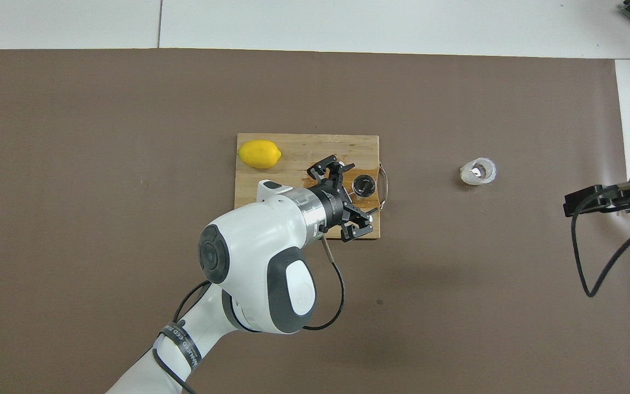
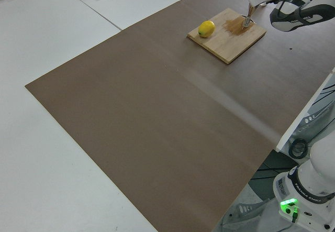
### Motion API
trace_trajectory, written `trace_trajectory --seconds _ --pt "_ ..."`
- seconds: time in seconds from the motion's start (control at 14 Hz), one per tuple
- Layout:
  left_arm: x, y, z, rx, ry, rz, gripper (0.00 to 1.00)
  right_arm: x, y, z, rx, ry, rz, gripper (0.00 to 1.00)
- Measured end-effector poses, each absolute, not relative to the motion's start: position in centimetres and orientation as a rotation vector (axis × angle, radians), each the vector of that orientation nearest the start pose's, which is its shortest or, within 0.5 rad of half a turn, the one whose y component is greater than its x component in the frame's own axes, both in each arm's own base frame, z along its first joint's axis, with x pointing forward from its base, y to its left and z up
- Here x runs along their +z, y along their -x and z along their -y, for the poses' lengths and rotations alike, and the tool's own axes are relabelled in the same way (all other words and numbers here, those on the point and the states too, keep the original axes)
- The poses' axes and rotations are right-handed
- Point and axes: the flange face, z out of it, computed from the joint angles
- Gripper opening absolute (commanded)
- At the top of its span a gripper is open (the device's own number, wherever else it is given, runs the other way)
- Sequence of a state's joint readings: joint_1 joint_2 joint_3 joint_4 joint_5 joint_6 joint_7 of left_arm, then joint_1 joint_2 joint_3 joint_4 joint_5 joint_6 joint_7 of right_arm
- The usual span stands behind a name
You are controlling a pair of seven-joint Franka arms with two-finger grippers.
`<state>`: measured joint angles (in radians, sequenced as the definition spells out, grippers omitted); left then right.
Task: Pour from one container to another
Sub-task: 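Lower the metal cup onto the board beside its metal handle, then withdraw the left gripper while the right gripper reaches the white cup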
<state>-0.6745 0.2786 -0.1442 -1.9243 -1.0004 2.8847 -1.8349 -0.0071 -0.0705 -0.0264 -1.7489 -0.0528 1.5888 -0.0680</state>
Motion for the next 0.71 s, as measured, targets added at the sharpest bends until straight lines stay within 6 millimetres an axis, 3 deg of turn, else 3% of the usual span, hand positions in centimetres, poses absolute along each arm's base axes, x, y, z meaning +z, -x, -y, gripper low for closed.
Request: trace_trajectory --seconds 0.43,0.71 --pt "41.9 -48.9 41.6 -0.465 -1.747 -1.862 1.00 58.0 -52.8 2.4 0.148 3.182 0.100 1.00" --pt "44.6 -49.9 40.0 -0.265 -1.986 -1.755 1.00 58.2 -53.3 2.3 0.080 3.134 0.446 1.00"
